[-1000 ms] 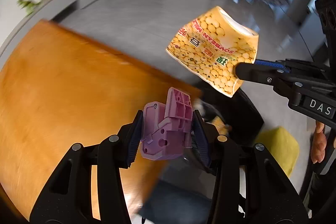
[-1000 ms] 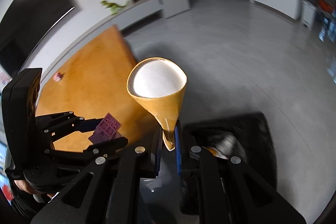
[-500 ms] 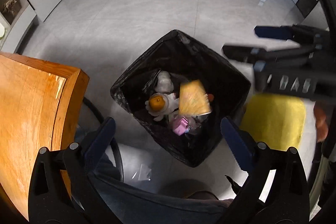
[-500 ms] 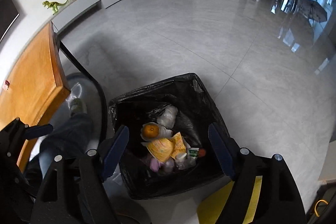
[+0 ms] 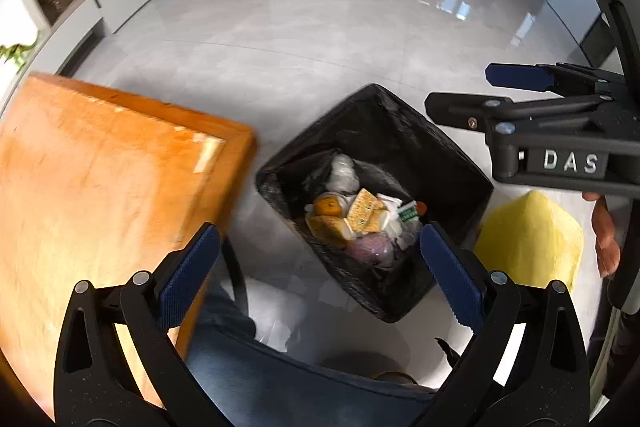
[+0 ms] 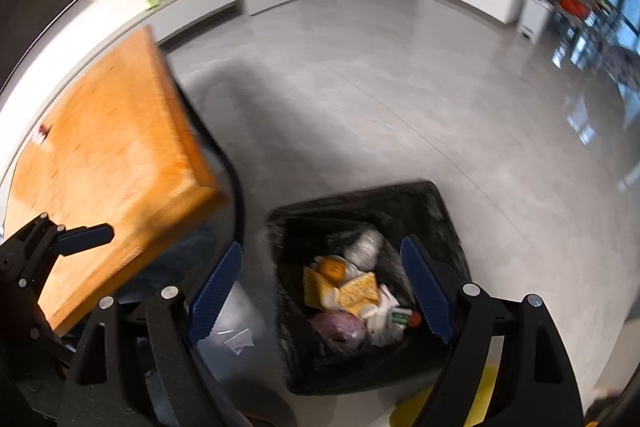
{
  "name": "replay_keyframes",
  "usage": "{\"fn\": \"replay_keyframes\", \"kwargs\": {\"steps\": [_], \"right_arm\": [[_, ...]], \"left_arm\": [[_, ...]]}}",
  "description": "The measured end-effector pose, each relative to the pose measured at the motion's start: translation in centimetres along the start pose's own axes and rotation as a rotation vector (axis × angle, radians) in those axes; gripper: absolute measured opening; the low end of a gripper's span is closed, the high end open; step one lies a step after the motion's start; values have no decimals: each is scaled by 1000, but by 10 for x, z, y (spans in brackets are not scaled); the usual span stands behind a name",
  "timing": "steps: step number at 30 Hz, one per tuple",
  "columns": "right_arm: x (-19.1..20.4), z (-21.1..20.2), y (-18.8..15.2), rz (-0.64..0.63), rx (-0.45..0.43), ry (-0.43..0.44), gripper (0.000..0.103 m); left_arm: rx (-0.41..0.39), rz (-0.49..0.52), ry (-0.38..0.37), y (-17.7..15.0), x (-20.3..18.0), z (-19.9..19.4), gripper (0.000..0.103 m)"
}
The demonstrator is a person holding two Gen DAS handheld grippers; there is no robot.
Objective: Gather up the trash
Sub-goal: 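Move both tools back over the table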
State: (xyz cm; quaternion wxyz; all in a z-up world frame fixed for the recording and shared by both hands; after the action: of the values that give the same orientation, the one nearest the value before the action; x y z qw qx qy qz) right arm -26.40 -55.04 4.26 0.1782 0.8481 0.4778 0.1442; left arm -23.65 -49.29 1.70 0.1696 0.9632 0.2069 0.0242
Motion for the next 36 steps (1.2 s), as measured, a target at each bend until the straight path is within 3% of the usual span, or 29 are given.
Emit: {"fn": "replay_keyframes", "kwargs": {"steps": [10, 21, 30, 36], "right_arm": [[129, 0, 46, -203, -43, 105, 83], [284, 30, 62, -429, -27, 237, 89], [367, 75, 55, -521, -16, 272, 100], [403, 104, 49, -575, -31, 267, 100]], "left_arm": [[-85, -185, 86, -42, 93, -49, 97], [-142, -504, 270, -139, 225, -104, 97], [-177, -796, 398, -227, 310, -123, 97], [-200, -930, 496, -270, 347, -121, 97]]}}
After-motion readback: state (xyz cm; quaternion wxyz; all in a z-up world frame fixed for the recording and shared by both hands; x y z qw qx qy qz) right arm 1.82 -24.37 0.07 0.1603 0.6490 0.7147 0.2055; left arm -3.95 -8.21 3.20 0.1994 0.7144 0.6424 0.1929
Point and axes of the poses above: each gripper's, at about its wrist camera, not at the fingertips, and z roughly the way its jaws point, x to its left, y to its top, the point moved 1 cm from there along z, roughly the way its jaws point, and after that the axes turned 5 degrees about x, right-handed, at the moved point
